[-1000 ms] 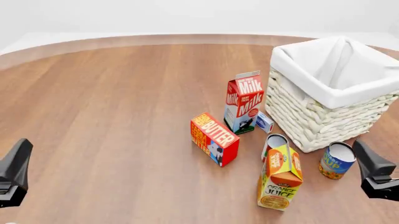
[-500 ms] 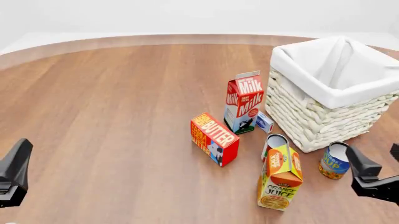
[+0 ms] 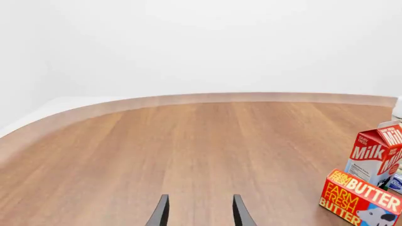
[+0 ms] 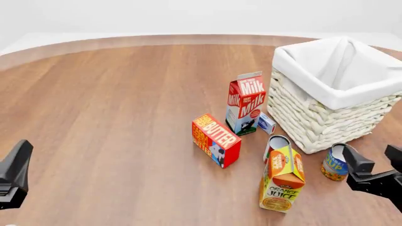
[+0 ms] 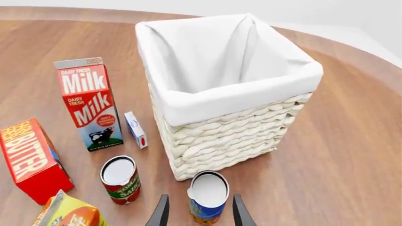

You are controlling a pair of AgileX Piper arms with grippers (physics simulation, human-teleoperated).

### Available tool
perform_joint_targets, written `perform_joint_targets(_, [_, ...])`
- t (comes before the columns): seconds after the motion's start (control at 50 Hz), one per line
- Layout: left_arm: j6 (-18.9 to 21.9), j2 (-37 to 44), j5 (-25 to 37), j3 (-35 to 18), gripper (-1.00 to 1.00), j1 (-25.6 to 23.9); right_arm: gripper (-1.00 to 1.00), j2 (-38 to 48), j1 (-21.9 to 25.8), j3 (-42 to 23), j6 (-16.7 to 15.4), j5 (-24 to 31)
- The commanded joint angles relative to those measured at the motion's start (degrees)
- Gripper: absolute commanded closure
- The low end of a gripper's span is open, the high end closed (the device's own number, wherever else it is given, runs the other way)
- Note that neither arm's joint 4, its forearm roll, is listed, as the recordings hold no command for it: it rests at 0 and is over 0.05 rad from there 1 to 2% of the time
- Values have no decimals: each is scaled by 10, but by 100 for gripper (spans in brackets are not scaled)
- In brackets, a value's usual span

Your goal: Pick up the alphabet soup, and put it in the basket.

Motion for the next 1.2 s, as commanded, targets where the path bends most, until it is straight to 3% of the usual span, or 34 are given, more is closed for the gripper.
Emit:
perform_joint_targets(0.02, [0,0,0,0,-100,0,-100,52,-8,1,0,-36])
perform_joint_targets(1.2, [0,0,0,0,-100,0,-100,324,-14,1,8,-242])
